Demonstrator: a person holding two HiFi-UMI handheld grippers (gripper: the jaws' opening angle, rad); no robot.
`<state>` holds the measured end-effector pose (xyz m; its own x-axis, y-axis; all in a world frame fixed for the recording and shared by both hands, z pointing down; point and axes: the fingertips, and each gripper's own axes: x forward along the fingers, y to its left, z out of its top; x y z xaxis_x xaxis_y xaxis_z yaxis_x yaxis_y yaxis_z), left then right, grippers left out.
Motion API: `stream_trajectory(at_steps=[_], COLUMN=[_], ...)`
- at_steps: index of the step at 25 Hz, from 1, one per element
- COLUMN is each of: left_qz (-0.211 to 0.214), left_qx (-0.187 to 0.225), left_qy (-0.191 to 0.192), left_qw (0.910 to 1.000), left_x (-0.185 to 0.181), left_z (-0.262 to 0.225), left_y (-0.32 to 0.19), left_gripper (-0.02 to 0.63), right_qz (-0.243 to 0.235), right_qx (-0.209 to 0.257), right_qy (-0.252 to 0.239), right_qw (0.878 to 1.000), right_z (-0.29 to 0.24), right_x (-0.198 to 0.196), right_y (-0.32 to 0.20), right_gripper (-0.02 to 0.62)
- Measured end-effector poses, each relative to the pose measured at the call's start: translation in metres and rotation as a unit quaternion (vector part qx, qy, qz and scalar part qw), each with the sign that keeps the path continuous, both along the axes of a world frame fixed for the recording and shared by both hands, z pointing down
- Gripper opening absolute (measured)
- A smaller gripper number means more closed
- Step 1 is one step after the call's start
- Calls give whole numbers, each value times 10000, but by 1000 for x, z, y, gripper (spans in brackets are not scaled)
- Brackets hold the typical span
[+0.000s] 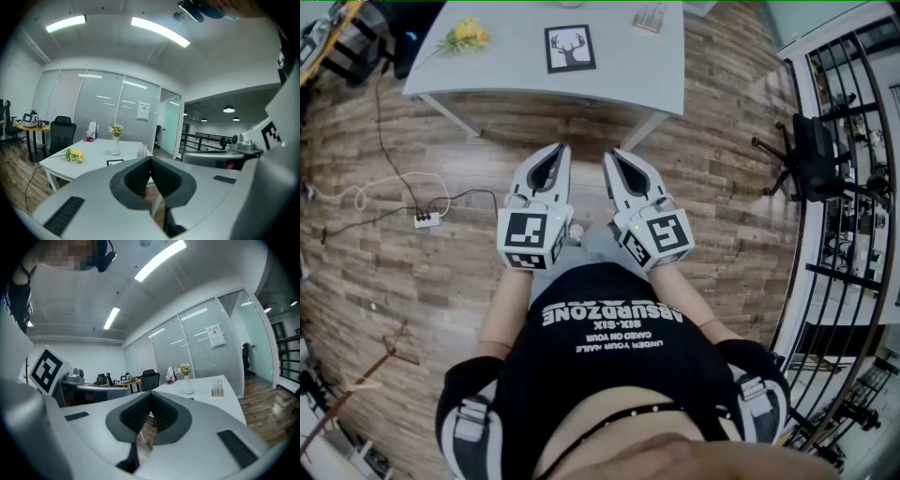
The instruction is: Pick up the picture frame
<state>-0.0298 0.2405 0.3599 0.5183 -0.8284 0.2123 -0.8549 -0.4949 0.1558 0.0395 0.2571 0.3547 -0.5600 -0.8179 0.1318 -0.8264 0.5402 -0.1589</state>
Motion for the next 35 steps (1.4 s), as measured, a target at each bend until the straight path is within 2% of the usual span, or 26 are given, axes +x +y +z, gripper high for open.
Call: stream_trajectory(at_steps=[13, 18, 24, 35], left_qz=[127, 138, -47, -82], left_qx=[-152, -166, -93, -486], left_qy=[21, -191, -392, -688], left_qw=[9998, 9996, 9992, 9964], left_x=[5, 2, -8, -12], left_z=[6, 15, 18, 45], left_y=[6, -13, -67, -236], left_gripper=[15, 15, 15, 17], right_qz=[19, -36, 0, 57], right_qx=[-179, -78, -118, -394], right_qy=[-69, -268, -290, -40], right_qw=[9998, 9996, 9995, 9992], right_z=[9, 11, 20, 45], right_x=[3, -2, -2, 1], right_y=[11, -10, -71, -244], right_gripper=[17, 17, 17, 17])
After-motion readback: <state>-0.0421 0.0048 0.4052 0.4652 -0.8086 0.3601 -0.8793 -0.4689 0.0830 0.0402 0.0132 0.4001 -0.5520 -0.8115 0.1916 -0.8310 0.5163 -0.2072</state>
